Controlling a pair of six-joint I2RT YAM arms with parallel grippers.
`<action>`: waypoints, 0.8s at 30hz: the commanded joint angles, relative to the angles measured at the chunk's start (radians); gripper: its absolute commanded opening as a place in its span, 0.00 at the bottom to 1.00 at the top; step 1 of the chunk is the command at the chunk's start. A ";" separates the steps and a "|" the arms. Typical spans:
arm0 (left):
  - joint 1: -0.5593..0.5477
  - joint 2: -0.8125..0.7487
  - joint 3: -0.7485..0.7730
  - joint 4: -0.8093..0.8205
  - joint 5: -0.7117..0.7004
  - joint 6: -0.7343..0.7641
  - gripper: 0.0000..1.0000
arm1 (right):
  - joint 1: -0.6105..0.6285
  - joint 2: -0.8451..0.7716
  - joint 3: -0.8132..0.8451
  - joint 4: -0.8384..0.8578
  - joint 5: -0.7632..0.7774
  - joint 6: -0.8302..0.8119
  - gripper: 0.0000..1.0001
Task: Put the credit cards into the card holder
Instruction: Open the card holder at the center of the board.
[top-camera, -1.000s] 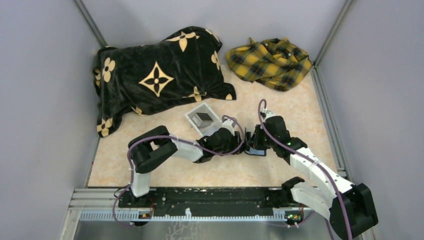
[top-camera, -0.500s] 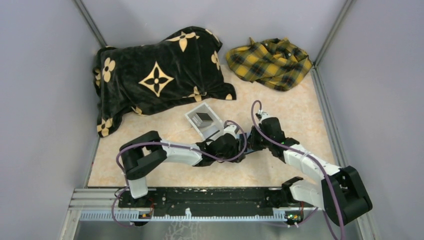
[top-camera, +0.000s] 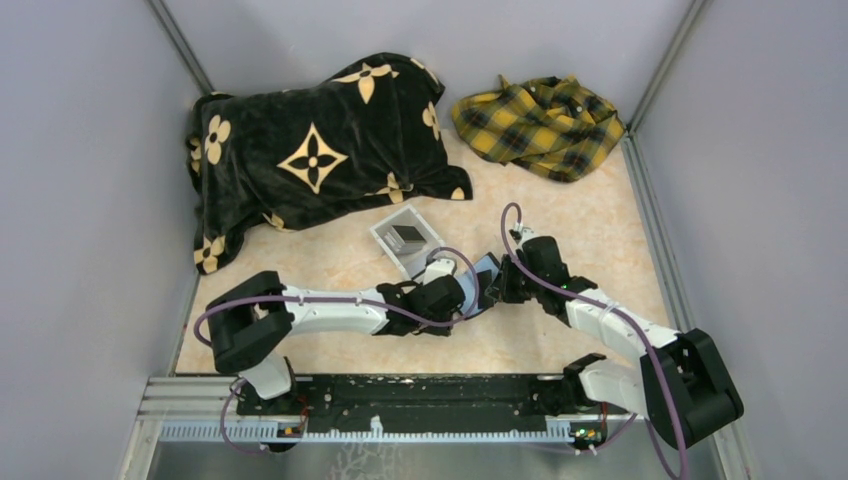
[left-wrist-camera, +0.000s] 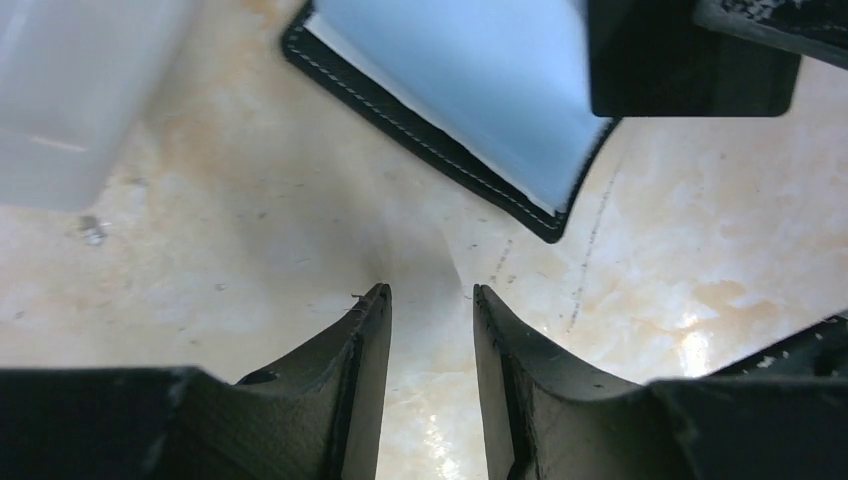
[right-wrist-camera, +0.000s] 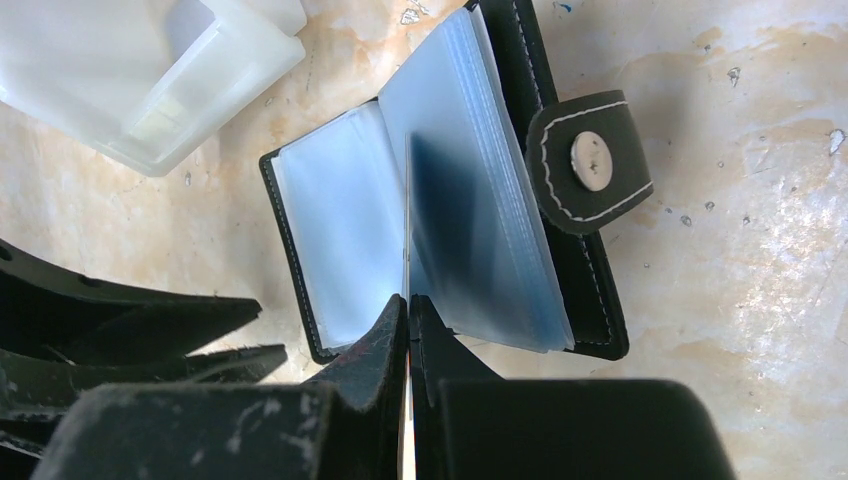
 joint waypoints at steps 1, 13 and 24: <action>-0.002 -0.036 0.042 -0.086 -0.127 -0.026 0.42 | 0.007 -0.006 0.006 0.006 0.004 -0.010 0.00; -0.002 -0.091 0.081 0.056 -0.213 -0.031 0.35 | 0.007 -0.004 -0.007 0.017 0.005 -0.007 0.00; -0.002 0.059 0.107 0.129 -0.203 -0.052 0.28 | 0.007 -0.032 -0.012 0.005 0.006 -0.004 0.00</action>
